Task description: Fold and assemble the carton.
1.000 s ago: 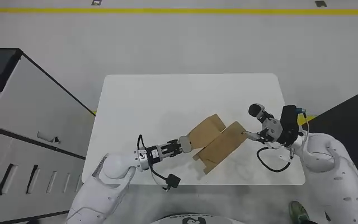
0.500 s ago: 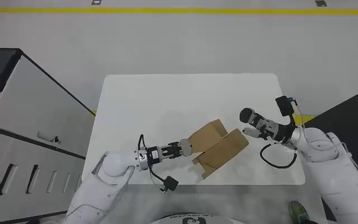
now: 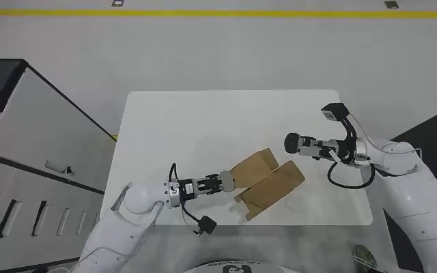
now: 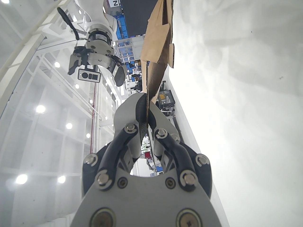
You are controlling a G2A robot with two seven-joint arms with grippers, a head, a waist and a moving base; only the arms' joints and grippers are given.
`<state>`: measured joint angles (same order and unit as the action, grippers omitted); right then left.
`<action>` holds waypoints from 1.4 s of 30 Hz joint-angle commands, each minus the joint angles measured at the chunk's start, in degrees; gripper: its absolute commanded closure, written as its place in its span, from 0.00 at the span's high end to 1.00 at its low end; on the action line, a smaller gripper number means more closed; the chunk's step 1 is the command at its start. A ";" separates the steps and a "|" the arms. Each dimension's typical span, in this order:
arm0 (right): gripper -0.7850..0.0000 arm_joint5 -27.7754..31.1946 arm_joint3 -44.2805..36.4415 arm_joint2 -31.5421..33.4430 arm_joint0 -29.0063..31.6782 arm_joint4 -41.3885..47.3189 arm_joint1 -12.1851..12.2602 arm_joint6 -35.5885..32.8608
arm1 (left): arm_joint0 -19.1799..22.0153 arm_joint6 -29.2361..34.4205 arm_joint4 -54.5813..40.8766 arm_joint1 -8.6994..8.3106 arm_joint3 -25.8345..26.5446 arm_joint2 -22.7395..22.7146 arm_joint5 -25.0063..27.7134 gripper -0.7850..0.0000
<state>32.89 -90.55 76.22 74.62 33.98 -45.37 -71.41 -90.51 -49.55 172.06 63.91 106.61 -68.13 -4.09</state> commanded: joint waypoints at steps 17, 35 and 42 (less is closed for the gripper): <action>1.00 -6.49 1.39 -2.66 -1.13 10.15 -0.25 -5.09 | 1.40 0.08 -3.14 -0.54 -0.59 0.39 0.27 0.00; 0.88 -10.13 4.93 -8.94 -7.50 4.24 -1.80 -10.11 | 2.81 0.13 -4.17 -1.37 -0.77 1.76 1.13 0.00; 0.82 -8.52 4.95 -9.03 -7.57 1.26 -1.80 -8.50 | 2.73 0.12 -4.84 -1.74 -0.64 1.86 0.75 0.00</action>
<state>24.12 -85.55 67.13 67.01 35.65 -47.20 -80.17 -87.78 -49.42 167.43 62.22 105.92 -66.31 -3.27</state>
